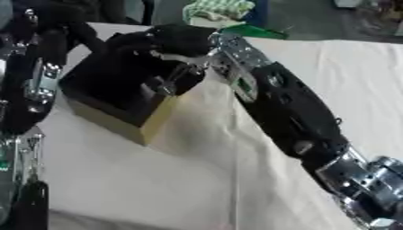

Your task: Pick up objects on the table and place them in the box.

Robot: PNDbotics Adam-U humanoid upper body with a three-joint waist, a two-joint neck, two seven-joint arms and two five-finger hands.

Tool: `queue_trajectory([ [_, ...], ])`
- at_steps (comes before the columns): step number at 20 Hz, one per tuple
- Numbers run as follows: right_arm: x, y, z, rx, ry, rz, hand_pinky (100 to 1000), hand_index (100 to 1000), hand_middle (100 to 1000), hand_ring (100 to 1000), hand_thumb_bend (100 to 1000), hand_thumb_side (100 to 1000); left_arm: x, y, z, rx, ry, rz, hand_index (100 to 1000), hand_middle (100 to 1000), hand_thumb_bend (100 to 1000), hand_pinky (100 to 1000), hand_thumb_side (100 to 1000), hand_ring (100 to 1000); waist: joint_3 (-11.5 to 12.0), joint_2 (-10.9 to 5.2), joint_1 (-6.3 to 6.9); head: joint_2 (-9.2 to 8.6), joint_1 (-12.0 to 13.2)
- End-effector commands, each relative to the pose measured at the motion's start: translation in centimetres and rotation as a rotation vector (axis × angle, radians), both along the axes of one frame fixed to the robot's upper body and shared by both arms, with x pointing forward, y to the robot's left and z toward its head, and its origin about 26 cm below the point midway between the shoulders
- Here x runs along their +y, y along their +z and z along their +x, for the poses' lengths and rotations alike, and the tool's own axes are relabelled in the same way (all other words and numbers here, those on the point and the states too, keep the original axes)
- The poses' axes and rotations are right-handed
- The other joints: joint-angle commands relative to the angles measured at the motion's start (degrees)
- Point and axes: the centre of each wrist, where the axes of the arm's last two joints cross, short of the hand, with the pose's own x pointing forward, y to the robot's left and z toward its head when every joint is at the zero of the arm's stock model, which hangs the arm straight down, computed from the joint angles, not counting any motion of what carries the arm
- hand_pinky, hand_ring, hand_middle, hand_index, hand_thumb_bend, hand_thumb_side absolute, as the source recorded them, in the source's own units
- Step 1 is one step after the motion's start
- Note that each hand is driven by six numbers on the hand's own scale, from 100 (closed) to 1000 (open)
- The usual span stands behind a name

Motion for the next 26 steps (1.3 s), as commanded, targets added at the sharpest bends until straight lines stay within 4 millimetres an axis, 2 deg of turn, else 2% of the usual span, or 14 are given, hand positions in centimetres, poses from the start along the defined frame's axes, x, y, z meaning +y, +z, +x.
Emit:
queue_trajectory([
  [1,-0.6,1.8,-0.1,-0.042,-0.005,0.03,863,1000,994,866,100,226,-0.2,0.8,-0.2,-0.031,-0.012,0.0,744,552,100,634,513,534,-0.2,-1.15,0.5,0.48,0.3],
  [6,-2.0,2.8,0.3,-0.032,-0.039,0.093,865,1000,978,850,100,187,-0.1,0.5,-0.2,-0.024,-0.01,0.008,744,551,100,634,516,534,-1.0,-1.33,0.62,0.51,0.6],
  [13,-6.4,4.0,1.6,0.031,-0.186,0.207,877,1000,948,813,100,203,0.3,0.3,0.0,-0.02,0.003,0.017,744,551,100,633,518,533,-1.9,-1.33,0.87,0.49,1.5],
  [15,-7.8,3.9,2.2,0.07,-0.231,0.251,882,1000,941,803,100,228,0.4,0.3,0.1,-0.02,0.007,0.017,744,551,100,633,518,533,-2.0,-1.28,1.05,0.41,1.8],
  [16,-8.4,3.7,2.4,0.088,-0.251,0.268,886,1000,937,797,100,158,0.4,0.3,0.1,-0.02,0.008,0.018,744,551,100,633,518,533,-2.0,-1.27,1.15,0.38,1.8],
  [17,-9.0,3.5,2.7,0.108,-0.274,0.288,888,1000,934,793,100,269,0.4,0.3,0.1,-0.02,0.008,0.018,744,551,100,633,518,533,-2.0,-1.23,1.28,0.26,1.8],
  [19,-9.9,2.9,3.1,0.141,-0.311,0.318,891,1000,931,788,100,303,0.4,0.2,0.2,-0.02,0.009,0.018,744,550,100,633,520,533,-2.0,-1.16,1.52,0.09,1.8],
  [25,-11.8,0.8,4.2,0.208,-0.394,0.356,901,1000,929,786,100,361,0.4,0.1,0.4,-0.022,0.009,0.021,745,551,100,633,521,533,-1.7,-0.93,2.22,-0.14,1.7],
  [26,-12.1,0.5,4.3,0.216,-0.405,0.357,901,1000,927,785,100,321,0.4,0.1,0.4,-0.022,0.009,0.021,745,551,100,634,519,533,-1.7,-0.9,2.31,-0.12,1.7],
])
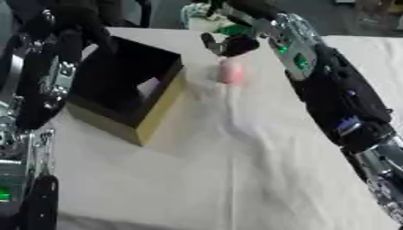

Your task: Pick up objects on the table and place them in the box.

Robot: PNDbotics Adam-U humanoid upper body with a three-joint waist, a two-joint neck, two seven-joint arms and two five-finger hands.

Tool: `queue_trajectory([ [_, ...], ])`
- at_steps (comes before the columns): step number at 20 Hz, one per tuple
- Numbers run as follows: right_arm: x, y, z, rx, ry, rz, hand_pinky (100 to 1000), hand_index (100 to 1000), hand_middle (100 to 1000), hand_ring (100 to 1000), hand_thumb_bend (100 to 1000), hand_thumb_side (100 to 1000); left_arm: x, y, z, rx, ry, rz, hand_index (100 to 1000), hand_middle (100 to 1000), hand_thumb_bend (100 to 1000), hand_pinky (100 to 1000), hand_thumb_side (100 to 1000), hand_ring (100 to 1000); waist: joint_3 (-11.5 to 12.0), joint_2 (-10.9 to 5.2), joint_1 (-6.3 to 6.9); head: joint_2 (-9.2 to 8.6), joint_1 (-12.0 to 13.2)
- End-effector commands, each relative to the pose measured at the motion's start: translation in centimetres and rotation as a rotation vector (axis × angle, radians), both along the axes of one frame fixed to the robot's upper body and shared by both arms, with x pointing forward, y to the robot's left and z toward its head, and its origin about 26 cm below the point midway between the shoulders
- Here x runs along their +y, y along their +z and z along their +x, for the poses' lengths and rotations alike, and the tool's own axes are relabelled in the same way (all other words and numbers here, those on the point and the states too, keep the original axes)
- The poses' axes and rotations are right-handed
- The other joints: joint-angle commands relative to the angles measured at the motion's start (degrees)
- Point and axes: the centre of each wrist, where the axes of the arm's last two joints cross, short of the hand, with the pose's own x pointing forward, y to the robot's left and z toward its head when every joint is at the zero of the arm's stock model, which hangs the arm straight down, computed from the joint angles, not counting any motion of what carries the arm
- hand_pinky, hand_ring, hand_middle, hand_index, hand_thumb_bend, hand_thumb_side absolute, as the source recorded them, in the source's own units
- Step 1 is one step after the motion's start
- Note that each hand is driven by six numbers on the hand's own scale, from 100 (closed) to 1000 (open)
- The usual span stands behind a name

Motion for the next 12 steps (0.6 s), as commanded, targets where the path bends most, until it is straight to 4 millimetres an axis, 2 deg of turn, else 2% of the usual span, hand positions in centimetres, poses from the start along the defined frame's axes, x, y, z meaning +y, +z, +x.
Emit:
queue_trajectory([
  [1,-1.4,0.5,0.4,-0.005,-0.042,0.017,903,1000,927,785,100,384,0.3,0.7,0.0,-0.029,0.005,0.008,747,551,100,634,523,533,0.2,-0.82,0.32,-0.47,0.1],
  [7,-2.2,-1.5,0.9,0.049,-0.094,0.013,906,1000,920,783,100,453,0.2,0.6,0.1,-0.031,0.002,0.012,750,551,100,634,528,533,0.2,-0.53,0.6,-0.19,0.5],
  [12,-2.3,-2.7,1.1,0.078,-0.122,-0.041,903,1000,925,794,100,435,0.2,0.7,0.1,-0.034,0.0,0.014,752,552,100,634,530,534,0.2,-0.3,0.72,-0.1,0.7],
])
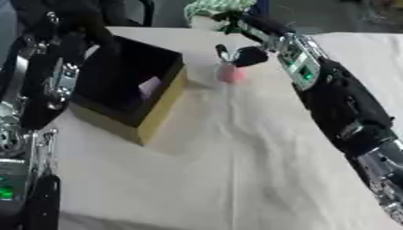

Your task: Pick up objects on the table and place them in the box.

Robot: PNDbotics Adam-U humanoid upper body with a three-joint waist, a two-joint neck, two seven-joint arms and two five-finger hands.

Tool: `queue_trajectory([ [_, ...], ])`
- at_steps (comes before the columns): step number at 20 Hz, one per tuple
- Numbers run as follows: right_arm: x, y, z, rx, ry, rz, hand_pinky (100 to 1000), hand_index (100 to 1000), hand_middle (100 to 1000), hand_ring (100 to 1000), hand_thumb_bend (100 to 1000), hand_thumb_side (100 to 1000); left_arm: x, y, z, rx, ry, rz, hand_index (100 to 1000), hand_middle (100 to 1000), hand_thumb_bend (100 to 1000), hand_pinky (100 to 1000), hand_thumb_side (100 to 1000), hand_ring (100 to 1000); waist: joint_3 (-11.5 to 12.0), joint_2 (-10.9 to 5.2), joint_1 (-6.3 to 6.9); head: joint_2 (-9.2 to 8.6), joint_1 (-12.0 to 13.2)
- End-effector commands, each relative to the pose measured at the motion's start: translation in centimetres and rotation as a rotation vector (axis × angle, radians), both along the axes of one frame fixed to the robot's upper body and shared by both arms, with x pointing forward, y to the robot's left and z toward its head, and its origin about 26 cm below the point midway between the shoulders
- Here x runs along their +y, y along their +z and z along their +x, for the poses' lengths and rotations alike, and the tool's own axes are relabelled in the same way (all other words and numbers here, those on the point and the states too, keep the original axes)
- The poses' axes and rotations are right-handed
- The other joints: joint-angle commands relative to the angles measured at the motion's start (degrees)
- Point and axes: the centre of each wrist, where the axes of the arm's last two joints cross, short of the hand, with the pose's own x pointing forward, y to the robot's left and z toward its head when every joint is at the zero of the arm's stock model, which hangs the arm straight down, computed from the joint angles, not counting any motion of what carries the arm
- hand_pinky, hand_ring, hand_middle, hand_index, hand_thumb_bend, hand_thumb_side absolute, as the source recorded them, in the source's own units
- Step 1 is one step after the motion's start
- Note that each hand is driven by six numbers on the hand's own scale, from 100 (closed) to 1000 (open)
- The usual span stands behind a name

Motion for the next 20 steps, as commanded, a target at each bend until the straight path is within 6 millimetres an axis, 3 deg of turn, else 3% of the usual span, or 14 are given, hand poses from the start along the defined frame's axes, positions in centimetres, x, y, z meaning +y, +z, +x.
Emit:
queue_trajectory([
  [1,-0.2,0.7,0.2,-0.017,-0.02,-0.034,903,1000,925,795,100,435,0.3,0.8,-0.1,-0.031,0.004,0.007,753,553,100,634,531,534,0.0,-0.81,0.14,-0.07,0.3],
  [20,-0.8,-0.9,0.3,-0.009,-0.111,-0.2,876,975,901,808,100,275,0.4,0.8,-0.1,-0.033,0.003,0.009,753,554,100,634,534,533,-0.7,-0.26,0.31,0.2,0.2],
])
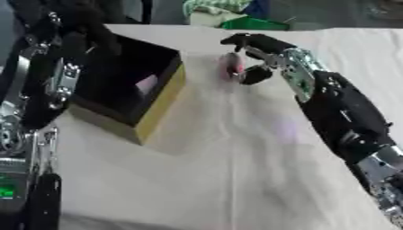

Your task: Pick up objects on the table and place them in the box.

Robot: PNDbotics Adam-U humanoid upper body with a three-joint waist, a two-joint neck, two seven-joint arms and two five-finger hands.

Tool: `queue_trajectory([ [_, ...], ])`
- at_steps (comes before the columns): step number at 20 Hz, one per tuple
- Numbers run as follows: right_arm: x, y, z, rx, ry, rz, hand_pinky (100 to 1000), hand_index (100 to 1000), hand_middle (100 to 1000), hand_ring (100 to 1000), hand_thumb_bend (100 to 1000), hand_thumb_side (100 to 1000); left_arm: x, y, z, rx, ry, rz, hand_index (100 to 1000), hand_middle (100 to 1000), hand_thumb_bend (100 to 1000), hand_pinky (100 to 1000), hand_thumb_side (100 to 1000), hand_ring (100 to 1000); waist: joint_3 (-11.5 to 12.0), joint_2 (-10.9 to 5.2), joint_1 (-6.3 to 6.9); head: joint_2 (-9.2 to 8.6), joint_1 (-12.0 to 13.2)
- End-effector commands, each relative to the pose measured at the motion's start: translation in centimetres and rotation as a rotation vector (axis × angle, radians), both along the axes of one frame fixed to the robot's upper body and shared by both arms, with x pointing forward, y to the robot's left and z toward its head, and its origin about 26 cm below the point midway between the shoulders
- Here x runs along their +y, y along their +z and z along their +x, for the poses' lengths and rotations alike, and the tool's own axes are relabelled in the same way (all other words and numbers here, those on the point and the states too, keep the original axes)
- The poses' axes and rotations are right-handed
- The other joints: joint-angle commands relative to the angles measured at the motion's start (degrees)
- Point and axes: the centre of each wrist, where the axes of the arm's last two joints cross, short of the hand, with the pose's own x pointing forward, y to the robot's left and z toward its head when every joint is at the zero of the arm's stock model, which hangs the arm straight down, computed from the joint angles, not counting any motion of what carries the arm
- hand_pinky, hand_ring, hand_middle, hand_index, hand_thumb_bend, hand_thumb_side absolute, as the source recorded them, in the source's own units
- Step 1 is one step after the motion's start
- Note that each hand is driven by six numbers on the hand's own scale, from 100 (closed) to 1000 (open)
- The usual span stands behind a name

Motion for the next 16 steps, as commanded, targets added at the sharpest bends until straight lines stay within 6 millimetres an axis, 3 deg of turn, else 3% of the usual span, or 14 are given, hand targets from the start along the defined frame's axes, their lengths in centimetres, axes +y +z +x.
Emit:
queue_trajectory([
  [1,-0.29,1.24,0.21,-0.029,-0.021,-0.026,872,971,892,804,100,275,0.21,0.89,-0.14,-0.031,0.001,0.007,753,554,100,634,535,533,-0.1,-0.88,0.12,0.17,0.2],
  [5,-0.32,0.98,0.21,-0.022,-0.037,-0.05,859,936,823,791,100,210,0.22,0.91,-0.14,-0.032,0.0,0.008,754,555,100,634,536,533,-0.2,-0.75,0.16,0.17,0.1],
  [9,-0.25,1.01,0.19,-0.046,-0.05,-0.056,842,873,678,773,100,198,0.23,0.92,-0.14,-0.033,-0.001,0.008,754,555,100,634,537,533,-0.2,-0.65,0.16,0.25,0.1],
  [13,-0.14,1.05,0.15,-0.095,-0.057,-0.053,825,761,527,743,100,190,0.24,0.96,-0.16,-0.034,-0.002,0.007,754,555,100,634,536,533,-0.3,-0.63,0.11,0.28,0.0],
  [16,-0.08,1.16,0.13,-0.139,-0.057,-0.044,798,596,379,668,100,178,0.23,0.99,-0.17,-0.034,-0.003,0.007,754,555,100,634,536,533,-0.3,-0.64,0.06,0.31,0.0],
])
